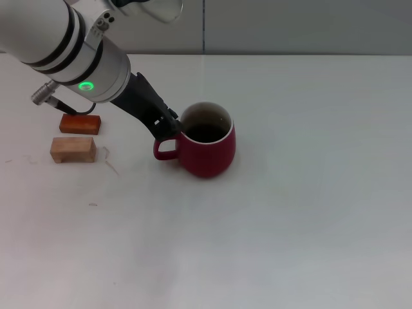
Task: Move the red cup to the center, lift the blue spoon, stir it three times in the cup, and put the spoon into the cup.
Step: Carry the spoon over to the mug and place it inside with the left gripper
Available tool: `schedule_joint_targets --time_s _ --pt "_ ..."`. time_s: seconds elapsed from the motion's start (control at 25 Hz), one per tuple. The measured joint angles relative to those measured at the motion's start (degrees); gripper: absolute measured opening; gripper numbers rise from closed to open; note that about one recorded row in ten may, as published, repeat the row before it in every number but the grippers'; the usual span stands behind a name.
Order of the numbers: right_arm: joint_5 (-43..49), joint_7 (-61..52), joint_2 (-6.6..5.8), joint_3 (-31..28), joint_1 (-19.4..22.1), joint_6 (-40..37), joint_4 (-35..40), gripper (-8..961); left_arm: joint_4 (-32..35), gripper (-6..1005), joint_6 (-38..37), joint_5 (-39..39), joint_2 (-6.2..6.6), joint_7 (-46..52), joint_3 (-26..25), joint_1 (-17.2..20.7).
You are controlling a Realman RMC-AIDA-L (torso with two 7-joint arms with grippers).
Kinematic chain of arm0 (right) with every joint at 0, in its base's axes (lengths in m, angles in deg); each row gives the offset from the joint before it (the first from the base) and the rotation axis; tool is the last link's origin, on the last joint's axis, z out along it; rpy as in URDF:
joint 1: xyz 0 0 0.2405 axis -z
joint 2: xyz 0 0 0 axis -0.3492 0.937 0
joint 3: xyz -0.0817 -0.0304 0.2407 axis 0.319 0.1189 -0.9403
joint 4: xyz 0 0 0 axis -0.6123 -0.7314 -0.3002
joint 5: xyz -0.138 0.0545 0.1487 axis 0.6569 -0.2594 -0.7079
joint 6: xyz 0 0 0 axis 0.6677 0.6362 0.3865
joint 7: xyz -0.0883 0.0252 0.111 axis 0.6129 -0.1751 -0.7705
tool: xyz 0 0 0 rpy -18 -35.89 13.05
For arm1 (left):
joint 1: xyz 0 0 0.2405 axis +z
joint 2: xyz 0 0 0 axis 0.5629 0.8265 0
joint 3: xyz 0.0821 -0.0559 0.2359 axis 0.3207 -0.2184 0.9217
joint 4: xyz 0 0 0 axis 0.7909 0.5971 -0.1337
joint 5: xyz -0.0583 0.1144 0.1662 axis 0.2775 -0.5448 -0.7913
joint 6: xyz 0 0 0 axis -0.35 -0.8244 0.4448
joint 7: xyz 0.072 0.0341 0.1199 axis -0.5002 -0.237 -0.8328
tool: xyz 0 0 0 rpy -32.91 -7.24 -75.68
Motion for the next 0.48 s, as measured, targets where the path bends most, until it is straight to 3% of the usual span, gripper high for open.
schedule_joint_targets --time_s 0.48 --pt "0.0 0.0 -0.02 0.1 0.0 -0.1 0.0 679 -1.0 197 2.5 5.2 -0.17 -0.7 0.8 -0.3"
